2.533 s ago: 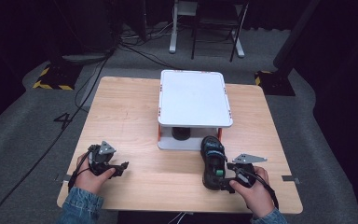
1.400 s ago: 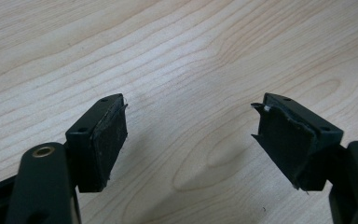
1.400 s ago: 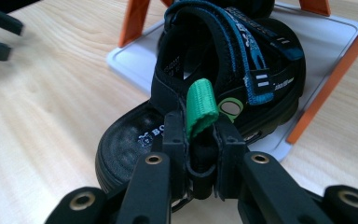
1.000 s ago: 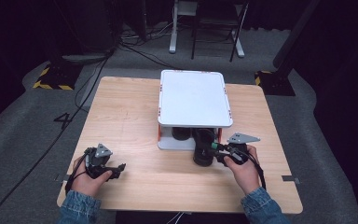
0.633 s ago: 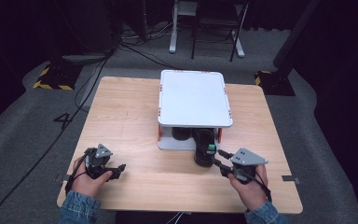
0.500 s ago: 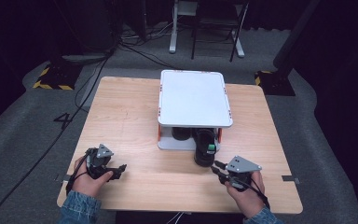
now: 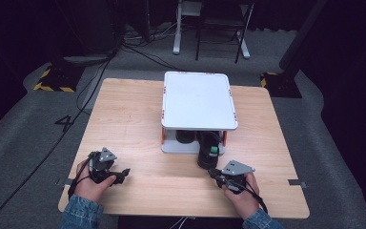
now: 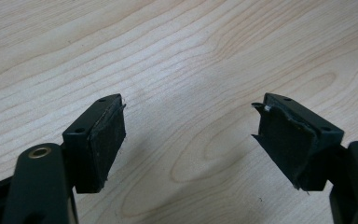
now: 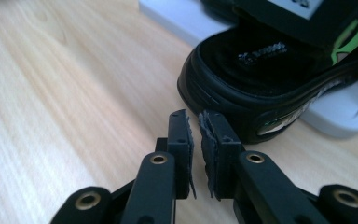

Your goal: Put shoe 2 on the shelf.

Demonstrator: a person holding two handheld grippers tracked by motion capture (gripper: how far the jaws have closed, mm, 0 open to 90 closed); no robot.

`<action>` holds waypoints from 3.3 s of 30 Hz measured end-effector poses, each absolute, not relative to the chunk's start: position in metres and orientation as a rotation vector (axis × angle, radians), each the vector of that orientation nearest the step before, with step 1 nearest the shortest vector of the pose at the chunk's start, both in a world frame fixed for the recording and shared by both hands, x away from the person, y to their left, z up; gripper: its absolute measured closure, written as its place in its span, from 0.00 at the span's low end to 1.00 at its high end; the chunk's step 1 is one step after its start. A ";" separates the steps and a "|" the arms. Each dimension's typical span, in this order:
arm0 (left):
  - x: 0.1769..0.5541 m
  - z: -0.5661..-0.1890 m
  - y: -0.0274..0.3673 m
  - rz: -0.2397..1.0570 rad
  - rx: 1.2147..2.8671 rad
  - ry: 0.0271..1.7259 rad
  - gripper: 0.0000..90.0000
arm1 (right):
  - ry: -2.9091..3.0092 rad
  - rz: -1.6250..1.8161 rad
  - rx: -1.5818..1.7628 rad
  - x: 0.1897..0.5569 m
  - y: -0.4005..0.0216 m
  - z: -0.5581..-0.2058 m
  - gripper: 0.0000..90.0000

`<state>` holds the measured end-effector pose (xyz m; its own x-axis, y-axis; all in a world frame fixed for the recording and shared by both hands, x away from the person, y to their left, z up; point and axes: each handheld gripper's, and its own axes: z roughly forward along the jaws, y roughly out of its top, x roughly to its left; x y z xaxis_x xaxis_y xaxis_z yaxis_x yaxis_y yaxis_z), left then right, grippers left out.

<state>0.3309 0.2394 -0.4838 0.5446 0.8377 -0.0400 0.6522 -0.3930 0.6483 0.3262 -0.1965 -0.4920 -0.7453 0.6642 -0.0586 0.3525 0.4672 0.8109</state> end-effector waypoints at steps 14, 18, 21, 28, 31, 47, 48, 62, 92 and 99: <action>0.331 -0.487 0.240 0.388 2.167 1.209 0.26 | 2.251 1.190 0.960 0.372 -0.200 -0.494 0.84; 0.331 -0.488 0.241 0.390 2.164 1.214 0.26 | 2.225 1.185 0.955 0.388 -0.195 -0.498 0.83; 0.331 -0.488 0.241 0.386 2.166 1.216 0.26 | 2.225 1.173 0.938 0.401 -0.191 -0.499 0.81; 0.331 -0.488 0.243 0.391 2.163 1.222 0.26 | 2.241 1.186 0.941 0.413 -0.185 -0.500 0.74; 0.331 -0.488 0.243 0.391 2.158 1.220 0.26 | 2.248 1.201 0.929 0.410 -0.184 -0.500 0.66; 0.328 -0.471 0.251 0.443 2.095 1.213 0.26 | 2.155 1.283 0.980 0.356 -0.246 -0.418 0.49; 0.328 -0.470 0.251 0.445 2.087 1.221 0.26 | 2.142 1.271 1.006 0.355 -0.254 -0.415 0.47; 0.337 -0.470 0.267 0.486 2.077 1.282 0.24 | 2.047 1.116 1.230 0.358 -0.344 -0.417 0.21; 0.346 -0.495 0.279 0.522 2.103 1.351 0.22 | 2.134 0.873 1.402 0.386 -0.374 -0.501 0.17; 0.346 -0.496 0.278 0.525 2.094 1.351 0.22 | 2.103 0.916 1.400 0.388 -0.373 -0.504 0.16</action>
<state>0.3457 0.2783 -0.4958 0.4081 0.9129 0.0127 0.6817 -0.3140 0.6609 0.3875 -0.3728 -0.5045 -0.3833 0.9236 -0.0066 0.6241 0.2642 0.7353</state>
